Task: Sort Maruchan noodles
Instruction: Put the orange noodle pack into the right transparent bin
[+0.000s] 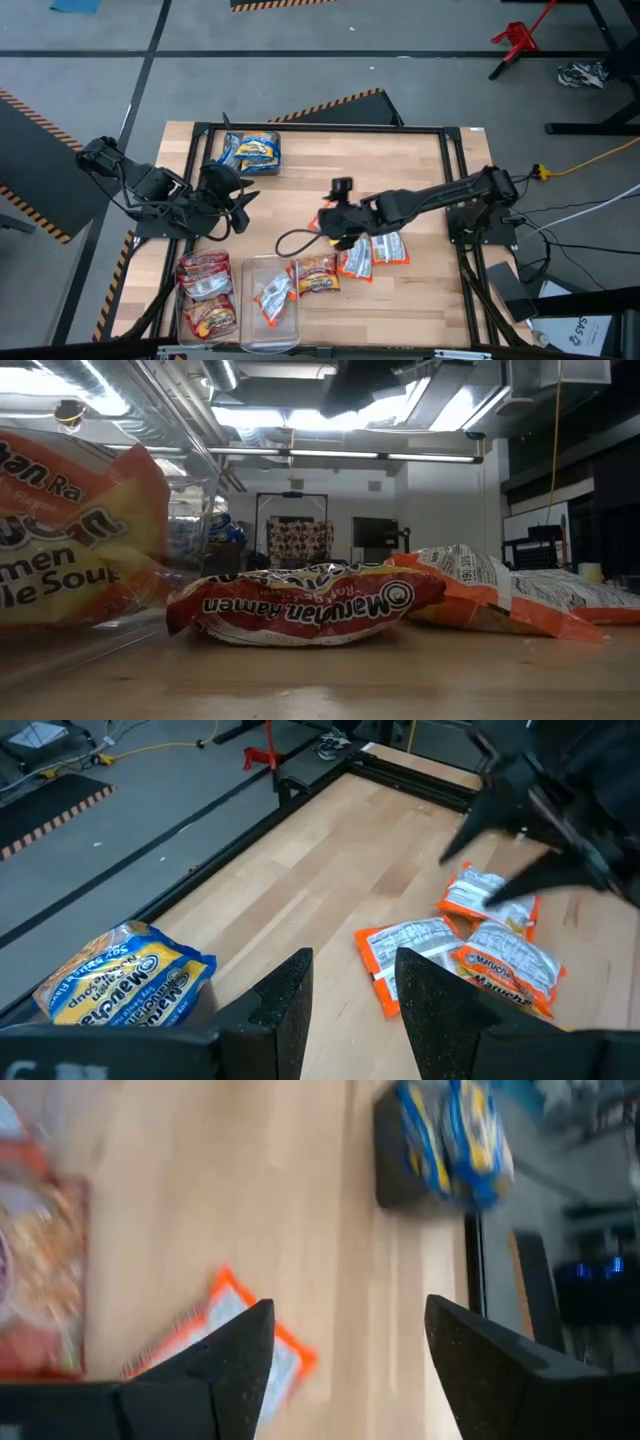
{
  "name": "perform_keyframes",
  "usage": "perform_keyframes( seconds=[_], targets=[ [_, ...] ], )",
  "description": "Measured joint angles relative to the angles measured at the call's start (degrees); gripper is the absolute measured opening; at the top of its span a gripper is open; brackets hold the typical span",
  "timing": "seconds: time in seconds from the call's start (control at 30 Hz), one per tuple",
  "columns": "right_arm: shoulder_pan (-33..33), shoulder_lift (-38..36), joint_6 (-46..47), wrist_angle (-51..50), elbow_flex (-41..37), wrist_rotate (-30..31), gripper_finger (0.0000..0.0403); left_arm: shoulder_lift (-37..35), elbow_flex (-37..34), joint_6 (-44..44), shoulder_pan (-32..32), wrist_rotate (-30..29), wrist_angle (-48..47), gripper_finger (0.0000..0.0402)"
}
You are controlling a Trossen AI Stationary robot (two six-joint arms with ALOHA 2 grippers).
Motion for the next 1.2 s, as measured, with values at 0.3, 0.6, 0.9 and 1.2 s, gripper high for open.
perform_keyframes(
  seconds=[0.3,0.6,0.9,1.2],
  targets=[
    [-3.55,-4.04,5.71,-14.5,0.0,0.01,0.0244,0.2,0.0,0.03,-0.36,0.26,0.04,0.0137],
    [-6.23,-13.45,11.33,-20.01,-4.01,0.01,0.0244,0.62,0.0,-0.03,-2.35,0.15,0.34,0.0137],
    [-6.42,-31.98,16.5,-2.66,-27.95,-11.52,0.0243,2.44,0.06,-0.1,-3.52,-0.55,1.27,0.0137],
    [-6.25,-36.55,19.8,16.01,-51.18,-26.41,0.0243,4.62,0.02,0.16,-3.43,-0.65,2.21,0.0137]
  ],
)
